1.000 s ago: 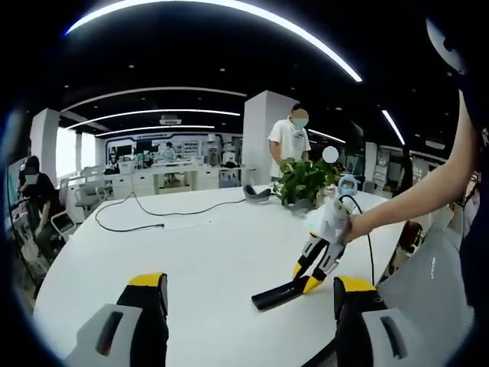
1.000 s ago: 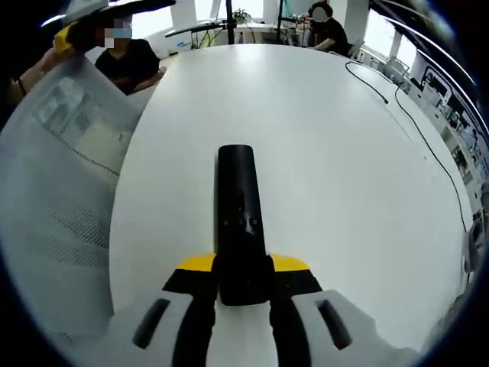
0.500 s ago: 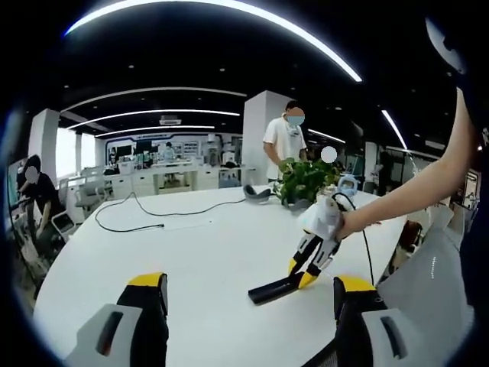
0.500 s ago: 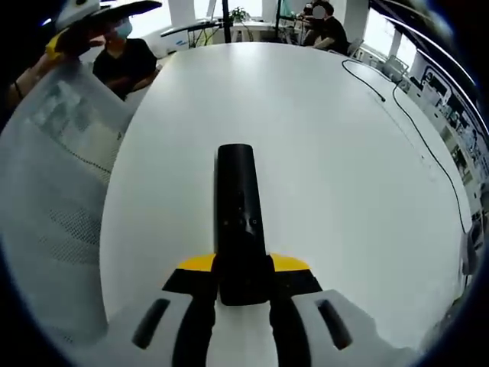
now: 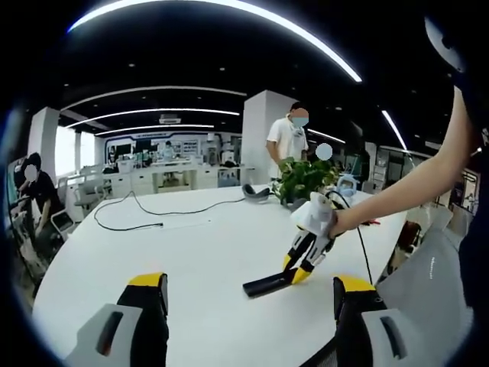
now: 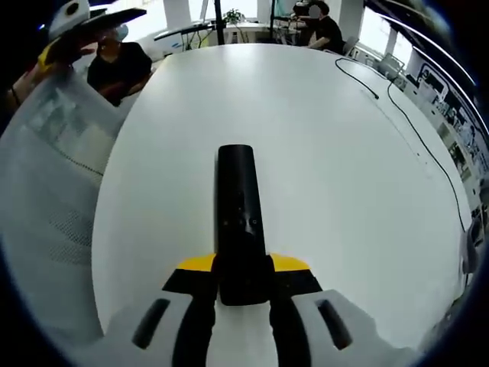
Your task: Press the specified remote control buttons in sequence, fully releasing each button before pressing the next.
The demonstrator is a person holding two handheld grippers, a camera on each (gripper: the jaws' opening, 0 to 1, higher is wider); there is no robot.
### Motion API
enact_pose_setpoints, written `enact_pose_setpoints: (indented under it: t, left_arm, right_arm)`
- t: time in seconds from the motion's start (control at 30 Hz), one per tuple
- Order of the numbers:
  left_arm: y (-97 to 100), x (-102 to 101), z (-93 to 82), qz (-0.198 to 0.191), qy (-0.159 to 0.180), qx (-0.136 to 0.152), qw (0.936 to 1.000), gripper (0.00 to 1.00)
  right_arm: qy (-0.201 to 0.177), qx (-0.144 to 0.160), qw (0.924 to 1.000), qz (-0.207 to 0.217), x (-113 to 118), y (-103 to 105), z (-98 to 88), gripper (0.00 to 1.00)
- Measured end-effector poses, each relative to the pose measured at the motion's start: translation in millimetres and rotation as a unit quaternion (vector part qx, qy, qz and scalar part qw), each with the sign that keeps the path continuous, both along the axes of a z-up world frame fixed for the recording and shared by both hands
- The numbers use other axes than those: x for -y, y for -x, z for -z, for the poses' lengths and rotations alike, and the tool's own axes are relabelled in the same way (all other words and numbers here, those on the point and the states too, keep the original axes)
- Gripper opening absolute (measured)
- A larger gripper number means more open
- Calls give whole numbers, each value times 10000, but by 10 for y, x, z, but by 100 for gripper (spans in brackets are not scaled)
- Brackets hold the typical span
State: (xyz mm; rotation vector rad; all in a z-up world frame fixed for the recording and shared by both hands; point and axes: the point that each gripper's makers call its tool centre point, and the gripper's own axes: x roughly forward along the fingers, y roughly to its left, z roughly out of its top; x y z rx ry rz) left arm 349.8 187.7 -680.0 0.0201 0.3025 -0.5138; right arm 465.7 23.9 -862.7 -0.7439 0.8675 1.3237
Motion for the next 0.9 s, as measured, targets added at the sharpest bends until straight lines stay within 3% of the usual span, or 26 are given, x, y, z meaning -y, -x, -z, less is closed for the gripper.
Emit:
enact_pose_setpoints:
  t: [0.9]
  left_arm:
    - [-6,-28,-7,-42,23,27,10000,94]
  right_arm:
    - [158,-30,9997,-188,-1,-215,6,25]
